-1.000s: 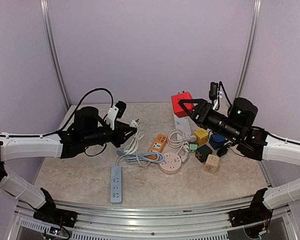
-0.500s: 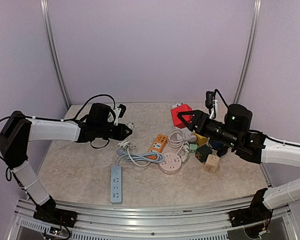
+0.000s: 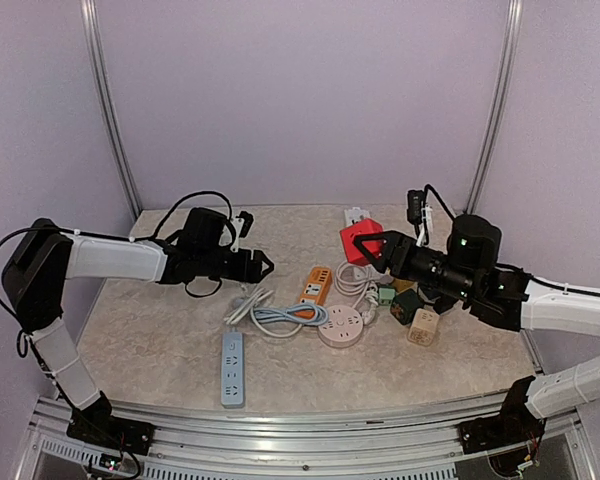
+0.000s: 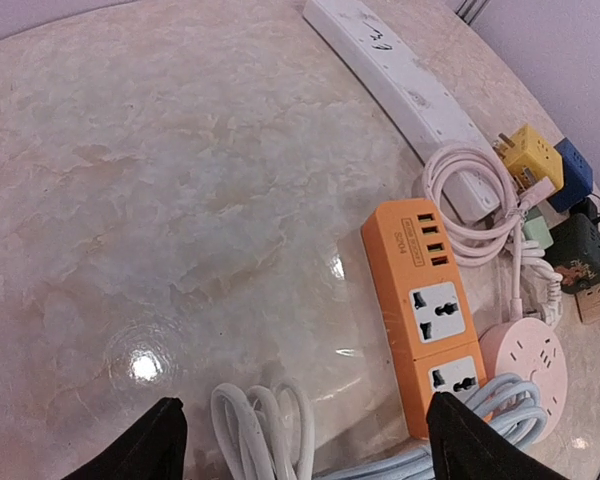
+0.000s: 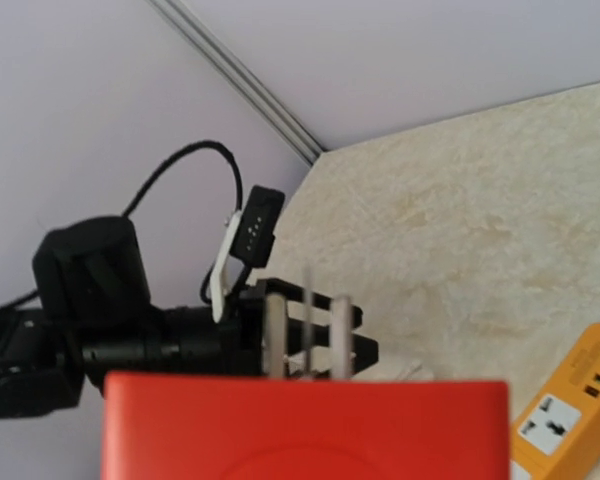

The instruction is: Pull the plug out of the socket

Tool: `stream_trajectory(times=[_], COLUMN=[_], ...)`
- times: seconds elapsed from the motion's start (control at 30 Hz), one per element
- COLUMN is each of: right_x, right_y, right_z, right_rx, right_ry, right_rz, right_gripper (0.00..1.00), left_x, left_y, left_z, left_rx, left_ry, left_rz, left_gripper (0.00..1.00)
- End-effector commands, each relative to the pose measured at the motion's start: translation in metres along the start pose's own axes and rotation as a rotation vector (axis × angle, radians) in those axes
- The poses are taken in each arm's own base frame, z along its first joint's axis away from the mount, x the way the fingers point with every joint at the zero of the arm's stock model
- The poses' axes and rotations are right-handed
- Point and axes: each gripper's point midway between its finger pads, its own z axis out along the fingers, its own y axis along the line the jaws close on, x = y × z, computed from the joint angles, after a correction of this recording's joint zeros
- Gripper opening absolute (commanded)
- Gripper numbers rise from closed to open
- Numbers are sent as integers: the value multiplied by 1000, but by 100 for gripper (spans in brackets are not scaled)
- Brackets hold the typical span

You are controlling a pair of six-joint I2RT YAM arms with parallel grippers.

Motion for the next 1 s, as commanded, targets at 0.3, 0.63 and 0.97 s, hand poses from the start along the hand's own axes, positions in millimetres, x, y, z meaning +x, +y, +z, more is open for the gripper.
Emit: stream_trajectory(times=[0.3,0.63,0.97], right_x=[61,164,229], right_y=[9,26,10], right_z=[4,21,40], right_rx=[51,-28,42], right_ry=[238,462,583], right_rz=[-401,-622,-774], right_gripper=[0,0,0], left_x=[-33,-53,-53], left_y=[-1,15,37], left_z=[-73,-144,-188], left_rx=[-52,-101,-155], left_ry=[-179,-218,-310], left_rz=[47,-11,-48], left_gripper=[99,99,99])
